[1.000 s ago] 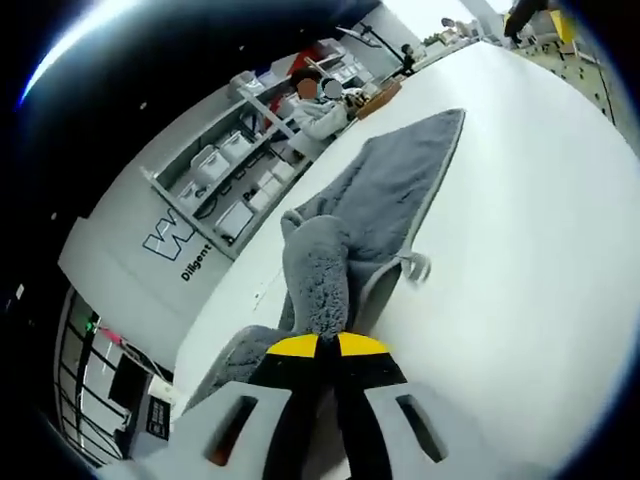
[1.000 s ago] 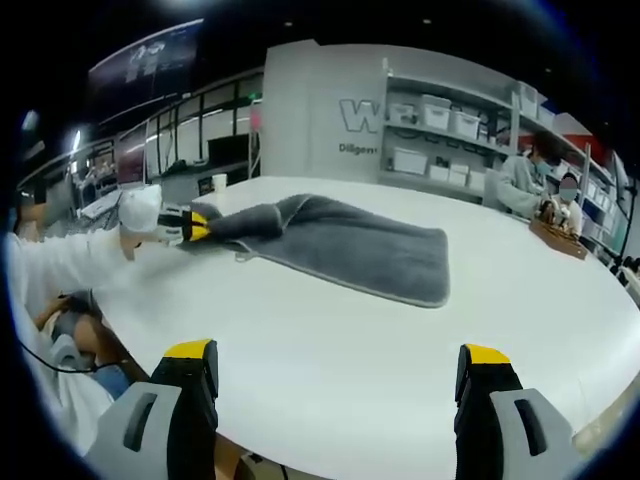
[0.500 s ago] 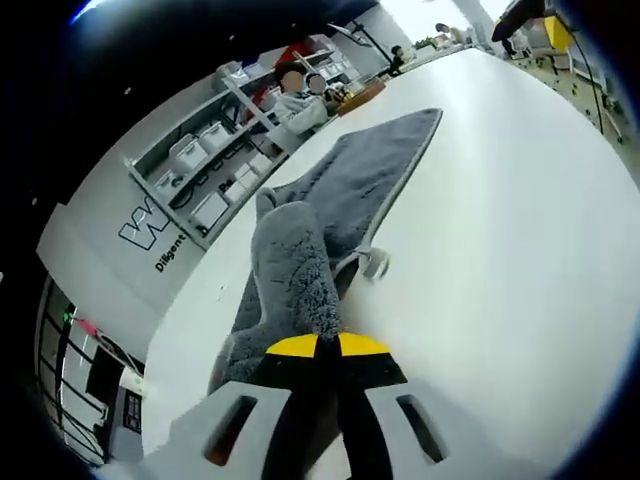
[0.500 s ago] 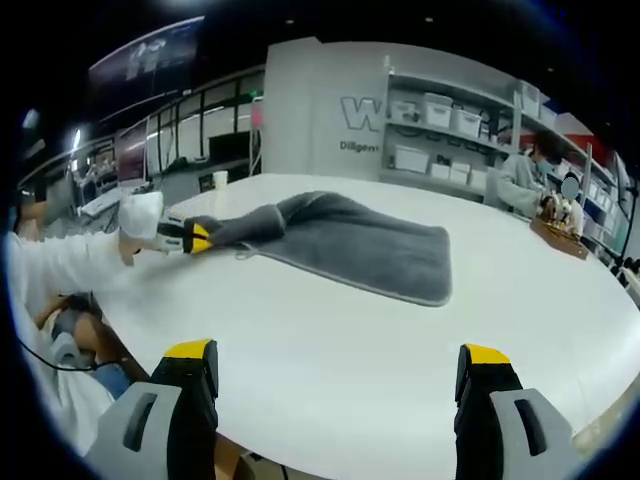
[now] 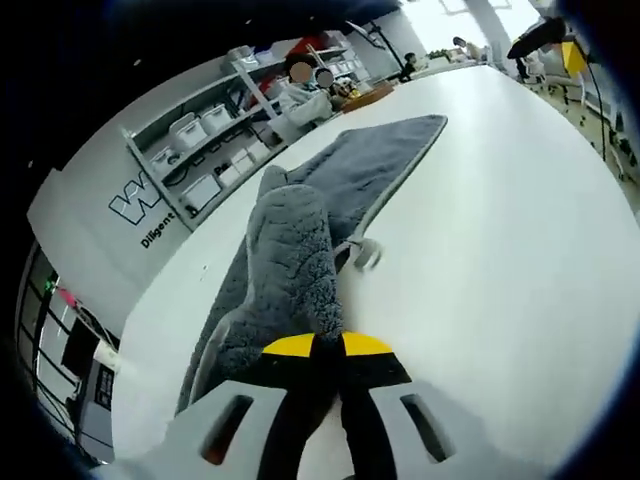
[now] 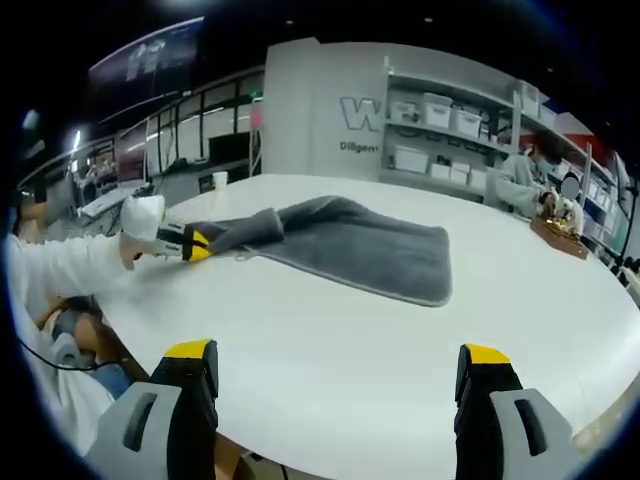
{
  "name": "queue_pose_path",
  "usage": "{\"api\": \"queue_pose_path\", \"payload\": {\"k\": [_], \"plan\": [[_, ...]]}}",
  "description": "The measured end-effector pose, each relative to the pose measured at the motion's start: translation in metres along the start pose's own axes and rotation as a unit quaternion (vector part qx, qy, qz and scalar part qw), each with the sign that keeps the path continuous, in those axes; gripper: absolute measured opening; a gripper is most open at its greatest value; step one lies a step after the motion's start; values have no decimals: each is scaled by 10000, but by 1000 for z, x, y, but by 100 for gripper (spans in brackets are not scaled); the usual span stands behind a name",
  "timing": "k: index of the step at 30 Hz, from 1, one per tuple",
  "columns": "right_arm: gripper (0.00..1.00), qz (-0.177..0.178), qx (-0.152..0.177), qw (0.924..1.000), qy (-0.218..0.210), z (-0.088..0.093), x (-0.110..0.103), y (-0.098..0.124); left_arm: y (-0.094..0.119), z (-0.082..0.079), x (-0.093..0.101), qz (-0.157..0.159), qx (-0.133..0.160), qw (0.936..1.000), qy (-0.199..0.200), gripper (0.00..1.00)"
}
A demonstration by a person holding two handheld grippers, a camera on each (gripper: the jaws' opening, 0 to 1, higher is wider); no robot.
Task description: Open the folded towel by lifting each exposed corner and separating the folded layers until the towel lies flat within the target outline without major curled edges
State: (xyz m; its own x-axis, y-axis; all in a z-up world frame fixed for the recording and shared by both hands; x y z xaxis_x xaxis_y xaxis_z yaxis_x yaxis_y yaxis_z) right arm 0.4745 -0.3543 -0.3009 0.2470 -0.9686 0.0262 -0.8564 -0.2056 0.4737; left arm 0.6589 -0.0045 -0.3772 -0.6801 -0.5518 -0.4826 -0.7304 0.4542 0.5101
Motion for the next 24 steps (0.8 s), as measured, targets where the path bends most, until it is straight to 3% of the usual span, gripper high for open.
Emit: {"api": "queue_pose_path", "payload": {"k": [6, 10, 14, 18, 24], "plan": [[99, -8, 9, 10000, 6, 0, -1, 1, 14, 1, -2, 84, -79, 9995, 295, 12], [99, -3, 33, 10000, 6, 0, -1, 3, 30, 0, -4, 213, 156, 9962, 827, 18], [99, 2, 46, 10000, 2, -1, -1, 4, 49, -5, -8, 463, 525, 9837, 1654, 22], [99, 1, 51, 10000, 5, -1, -1, 4, 64, -9, -13, 577, 812, 9726, 2100, 22], [99, -10, 51, 10000, 34, -2, -2, 4, 88, -15, -19, 510, 1392, 9655, 2141, 33]]}}
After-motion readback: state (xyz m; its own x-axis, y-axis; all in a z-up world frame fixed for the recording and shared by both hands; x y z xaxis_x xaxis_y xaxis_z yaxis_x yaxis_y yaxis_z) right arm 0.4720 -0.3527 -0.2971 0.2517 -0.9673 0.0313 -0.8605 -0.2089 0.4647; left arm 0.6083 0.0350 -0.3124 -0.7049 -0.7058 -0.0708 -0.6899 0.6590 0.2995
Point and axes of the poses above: the point that each gripper's makers call its tool centre point, and the gripper's own axes: y roughly backward along the fingers, x roughly to its right, z roughly out of its underside, the point moved 7 cm from there along y, roughly backward along the fingers, and after that the axes turned 1 degree about -y, right-handed, at the moved point
